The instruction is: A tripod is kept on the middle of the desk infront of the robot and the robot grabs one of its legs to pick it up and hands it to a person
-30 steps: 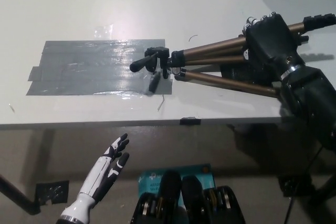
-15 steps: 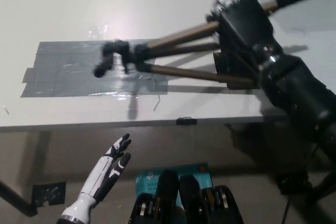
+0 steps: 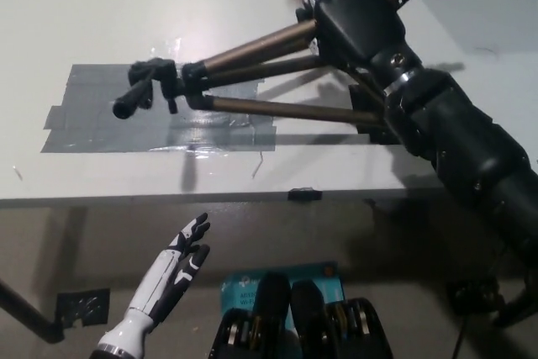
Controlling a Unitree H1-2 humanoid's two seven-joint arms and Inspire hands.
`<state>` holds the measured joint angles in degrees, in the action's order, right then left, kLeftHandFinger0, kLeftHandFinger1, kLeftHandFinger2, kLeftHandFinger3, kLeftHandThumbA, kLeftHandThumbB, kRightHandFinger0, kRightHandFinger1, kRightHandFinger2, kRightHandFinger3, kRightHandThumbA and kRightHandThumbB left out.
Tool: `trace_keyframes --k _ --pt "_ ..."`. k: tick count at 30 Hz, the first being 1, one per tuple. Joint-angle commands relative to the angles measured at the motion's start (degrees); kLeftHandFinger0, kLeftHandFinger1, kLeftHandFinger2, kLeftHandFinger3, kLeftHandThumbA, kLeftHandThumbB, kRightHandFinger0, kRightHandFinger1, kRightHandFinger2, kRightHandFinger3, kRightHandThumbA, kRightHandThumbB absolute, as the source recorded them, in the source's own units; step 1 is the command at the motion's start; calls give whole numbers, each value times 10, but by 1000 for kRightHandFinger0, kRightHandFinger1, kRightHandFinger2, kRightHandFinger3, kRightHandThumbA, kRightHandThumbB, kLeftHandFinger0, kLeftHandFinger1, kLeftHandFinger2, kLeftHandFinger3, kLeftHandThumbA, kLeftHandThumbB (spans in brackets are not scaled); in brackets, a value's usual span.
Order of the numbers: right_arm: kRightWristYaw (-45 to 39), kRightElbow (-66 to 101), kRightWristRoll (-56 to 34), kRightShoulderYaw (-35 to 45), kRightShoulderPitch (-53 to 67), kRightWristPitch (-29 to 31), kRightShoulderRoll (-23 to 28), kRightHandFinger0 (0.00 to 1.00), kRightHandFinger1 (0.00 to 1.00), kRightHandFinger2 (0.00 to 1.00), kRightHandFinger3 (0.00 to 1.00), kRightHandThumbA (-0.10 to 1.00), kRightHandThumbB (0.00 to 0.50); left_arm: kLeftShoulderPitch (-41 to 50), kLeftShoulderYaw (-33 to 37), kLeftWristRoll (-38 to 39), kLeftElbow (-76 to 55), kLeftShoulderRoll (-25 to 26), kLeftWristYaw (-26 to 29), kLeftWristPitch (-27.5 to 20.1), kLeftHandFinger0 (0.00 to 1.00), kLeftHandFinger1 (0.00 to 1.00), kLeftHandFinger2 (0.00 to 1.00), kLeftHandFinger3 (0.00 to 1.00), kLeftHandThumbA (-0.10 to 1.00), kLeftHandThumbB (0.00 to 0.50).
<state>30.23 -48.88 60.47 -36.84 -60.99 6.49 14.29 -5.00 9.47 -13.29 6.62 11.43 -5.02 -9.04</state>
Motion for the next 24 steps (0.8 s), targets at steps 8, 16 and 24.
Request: trace_keyframes --k 8,16,24 --pt "41 -69 2 -10 -73 23 -10 0 122 606 349 -100 221 -10 0 -4 -18 8 -7 -8 974 1000 1000 1000 1000 130" --pt "34 -64 -1 -8 -91 25 -15 0 101 579 345 -100 227 -16 1 -7 -16 8 -6 -9 961 1000 1000 1000 1000 150" --pt "-40 -16 -46 23 -86 16 -19 353 628 968 685 418 364 -17 1 -10 -23 9 -6 -9 923 1000 1000 1000 1000 102"
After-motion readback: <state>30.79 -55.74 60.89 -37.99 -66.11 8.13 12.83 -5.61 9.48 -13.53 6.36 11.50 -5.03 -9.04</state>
